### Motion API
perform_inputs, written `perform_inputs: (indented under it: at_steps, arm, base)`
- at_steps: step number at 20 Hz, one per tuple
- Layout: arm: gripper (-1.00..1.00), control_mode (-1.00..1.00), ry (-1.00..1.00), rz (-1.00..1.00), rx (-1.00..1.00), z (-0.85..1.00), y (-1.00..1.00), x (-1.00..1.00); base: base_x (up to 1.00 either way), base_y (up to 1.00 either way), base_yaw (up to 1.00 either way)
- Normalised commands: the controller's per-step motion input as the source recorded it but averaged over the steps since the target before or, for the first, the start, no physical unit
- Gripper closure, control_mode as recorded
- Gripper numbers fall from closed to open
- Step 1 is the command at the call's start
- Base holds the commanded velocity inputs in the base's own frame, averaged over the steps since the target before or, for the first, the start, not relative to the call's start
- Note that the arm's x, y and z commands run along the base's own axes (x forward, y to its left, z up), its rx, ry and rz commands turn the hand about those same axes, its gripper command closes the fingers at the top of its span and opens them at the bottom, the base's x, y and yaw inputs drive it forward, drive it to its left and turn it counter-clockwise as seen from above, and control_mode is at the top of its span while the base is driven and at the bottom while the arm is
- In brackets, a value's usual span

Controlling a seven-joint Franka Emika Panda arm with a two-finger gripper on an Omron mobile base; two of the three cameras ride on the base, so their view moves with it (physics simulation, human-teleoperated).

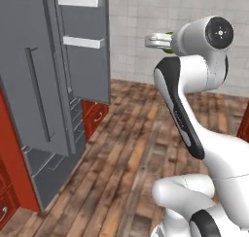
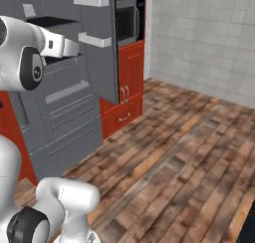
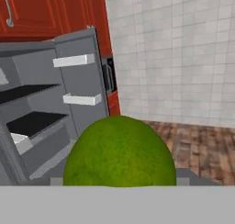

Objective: Take the cheese, fish, and lime from the fridge and place them on the plate on the dining counter to create an appetizer plate.

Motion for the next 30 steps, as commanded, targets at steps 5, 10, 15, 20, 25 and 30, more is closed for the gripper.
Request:
perform_inputs:
  at_steps: [5,10,15,20,25,30]
  arm:
    - [1.0,1.0,0.0,0.0,0.0,0.0,0.0,0.0]
    - [1.0,1.0,0.0,0.0,0.0,0.0,0.0,0.0]
    - [1.0,1.0,0.0,0.0,0.0,0.0,0.0,0.0]
    - [1.0,1.0,0.0,0.0,0.0,0.0,0.0,0.0]
    - [1.0,1.0,0.0,0.0,0.0,0.0,0.0,0.0]
    - [1.0,1.0,0.0,0.0,0.0,0.0,0.0,0.0]
  base:
    - [-1.0,0.62,-0.42]
    - [-1.0,0.51,-0.38]
    - [-1.0,0.4,-0.34]
    - [-1.0,0.42,-0.31]
    - [-1.0,0.39,-0.23]
    - [-1.0,0.41,-0.17]
